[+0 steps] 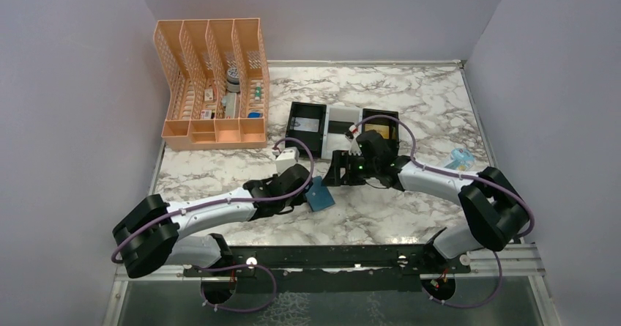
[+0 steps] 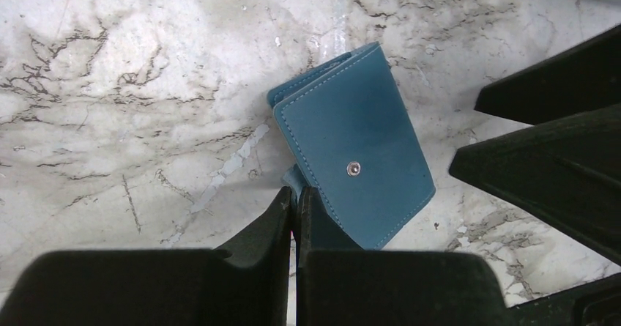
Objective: Take the credit cards out of the card holder
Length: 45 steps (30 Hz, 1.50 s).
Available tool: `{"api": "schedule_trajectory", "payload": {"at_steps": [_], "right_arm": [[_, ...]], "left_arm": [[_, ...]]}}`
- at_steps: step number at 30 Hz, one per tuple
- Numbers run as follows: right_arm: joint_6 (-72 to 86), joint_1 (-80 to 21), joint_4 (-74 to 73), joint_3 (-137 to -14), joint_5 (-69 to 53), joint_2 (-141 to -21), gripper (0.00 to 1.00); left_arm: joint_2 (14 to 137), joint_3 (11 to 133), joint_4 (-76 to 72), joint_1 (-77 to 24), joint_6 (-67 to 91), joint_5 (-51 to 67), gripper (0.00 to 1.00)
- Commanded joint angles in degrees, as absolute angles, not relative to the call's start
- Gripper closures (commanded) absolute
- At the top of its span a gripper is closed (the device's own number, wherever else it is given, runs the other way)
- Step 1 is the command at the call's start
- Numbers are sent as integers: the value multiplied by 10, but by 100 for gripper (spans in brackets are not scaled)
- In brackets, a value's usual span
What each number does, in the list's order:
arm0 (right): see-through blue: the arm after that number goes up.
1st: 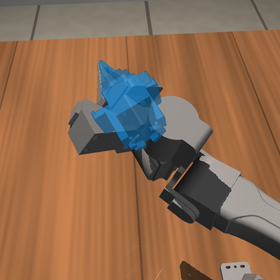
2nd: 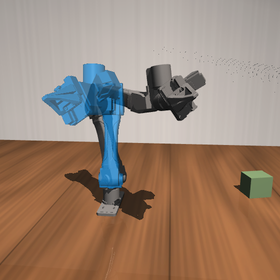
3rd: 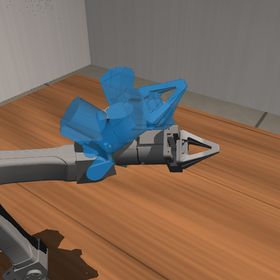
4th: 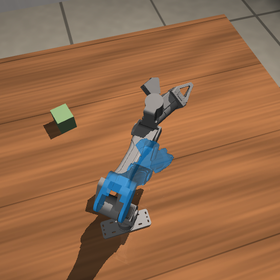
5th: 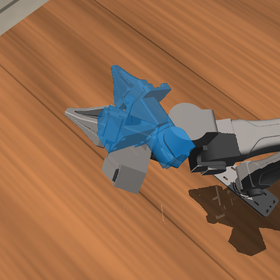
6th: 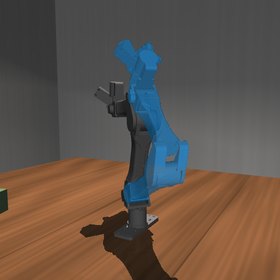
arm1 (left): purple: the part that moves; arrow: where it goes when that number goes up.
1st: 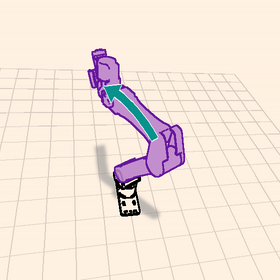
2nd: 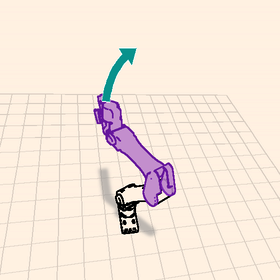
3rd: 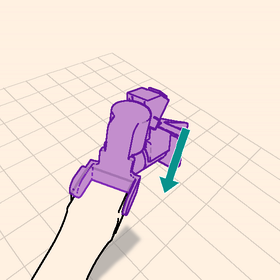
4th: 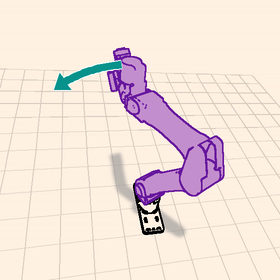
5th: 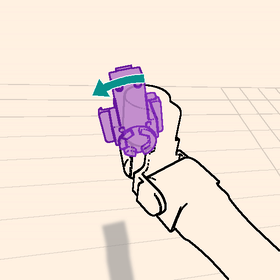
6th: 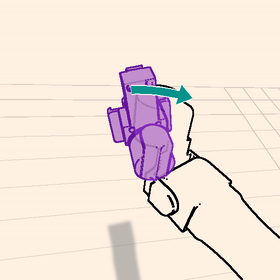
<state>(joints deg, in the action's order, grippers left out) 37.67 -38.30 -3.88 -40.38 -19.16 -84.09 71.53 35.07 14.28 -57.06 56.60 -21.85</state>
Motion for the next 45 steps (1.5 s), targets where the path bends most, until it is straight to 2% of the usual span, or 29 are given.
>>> {"api": "schedule_trajectory", "payload": {"at_steps": [1,7,13,19,23,29,35,40,45], "right_arm": [[368,-388,-7,-425,-252,-873,27],[409,-387,-42,-433,-223,-904,31],[432,-387,-44,-412,-180,-862,30],[474,-387,-139,-396,8,-778,32],[467,-387,-166,-380,64,-724,32],[468,-387,-134,-338,52,-666,32],[455,-386,-68,-306,-21,-633,40],[462,-387,-7,-285,-90,-629,47],[469,-387,5,-290,-147,-658,50]], "left_arm": [[687,377,119,-568,533,-190,100],[663,399,115,-568,485,-174,100],[664,444,109,-569,417,-119,100],[712,488,103,-574,368,-87,100],[749,505,97,-581,355,-65,100],[761,506,100,-586,351,-58,100],[724,509,192,-576,337,-180,100],[734,490,211,-544,341,-182,100],[748,444,208,-493,409,-192,100]]}}
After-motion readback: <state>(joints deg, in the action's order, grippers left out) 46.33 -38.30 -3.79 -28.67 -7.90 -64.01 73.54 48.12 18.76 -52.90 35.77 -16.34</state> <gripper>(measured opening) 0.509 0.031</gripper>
